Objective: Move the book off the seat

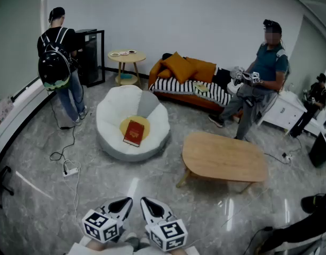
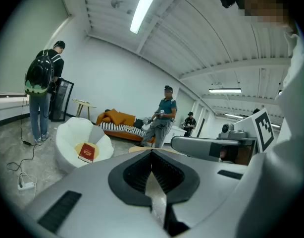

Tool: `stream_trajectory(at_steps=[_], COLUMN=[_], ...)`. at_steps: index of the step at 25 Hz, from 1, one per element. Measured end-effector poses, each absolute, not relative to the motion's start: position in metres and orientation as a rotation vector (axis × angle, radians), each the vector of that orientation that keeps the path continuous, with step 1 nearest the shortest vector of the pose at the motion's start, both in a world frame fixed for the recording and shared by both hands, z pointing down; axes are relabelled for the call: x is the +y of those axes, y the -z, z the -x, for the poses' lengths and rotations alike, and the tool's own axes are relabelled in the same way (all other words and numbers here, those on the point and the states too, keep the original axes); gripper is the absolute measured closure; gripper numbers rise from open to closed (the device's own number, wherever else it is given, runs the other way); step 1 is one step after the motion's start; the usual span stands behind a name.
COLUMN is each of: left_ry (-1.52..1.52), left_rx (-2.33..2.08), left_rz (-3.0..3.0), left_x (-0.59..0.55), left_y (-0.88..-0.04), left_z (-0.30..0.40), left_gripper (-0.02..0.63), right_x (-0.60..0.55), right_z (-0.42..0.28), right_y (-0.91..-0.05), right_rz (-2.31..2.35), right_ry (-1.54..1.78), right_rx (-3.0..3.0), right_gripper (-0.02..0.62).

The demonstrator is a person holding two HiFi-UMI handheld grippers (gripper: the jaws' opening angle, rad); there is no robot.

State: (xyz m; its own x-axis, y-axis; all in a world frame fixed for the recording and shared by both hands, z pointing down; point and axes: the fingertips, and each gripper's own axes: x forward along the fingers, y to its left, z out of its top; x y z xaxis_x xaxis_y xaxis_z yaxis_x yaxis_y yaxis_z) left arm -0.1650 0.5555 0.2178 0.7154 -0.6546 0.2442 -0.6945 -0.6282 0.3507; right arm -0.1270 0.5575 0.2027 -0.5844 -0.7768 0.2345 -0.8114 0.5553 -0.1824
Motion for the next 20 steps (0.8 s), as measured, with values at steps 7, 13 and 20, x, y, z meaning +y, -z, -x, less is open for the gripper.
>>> stream_trajectory(at_steps=[7, 13, 20], left_ry=[-0.088, -0.091, -0.109], left_rx=[-1.039, -1.054, -1.053], left_rz=[-2.442, -2.432, -2.444], left_x=[0.562, 0.566, 0.564], left_y=[-0.226, -0.226, -0.224], left_z=[0.174, 0.182, 0.175], left_gripper=[0.6, 0.6, 0.6], right_x=[0.566, 0.57, 0.568], right_z=[0.128, 0.131, 0.13], right_y=[-0.204, -0.205, -0.206], right_rz=[-1.374, -1.375, -1.361], right_ry=[-0.422, -0.435, -0.46], right_rx=[-2.646, -2.639, -2.653], right_gripper=[0.583, 0.584, 0.583])
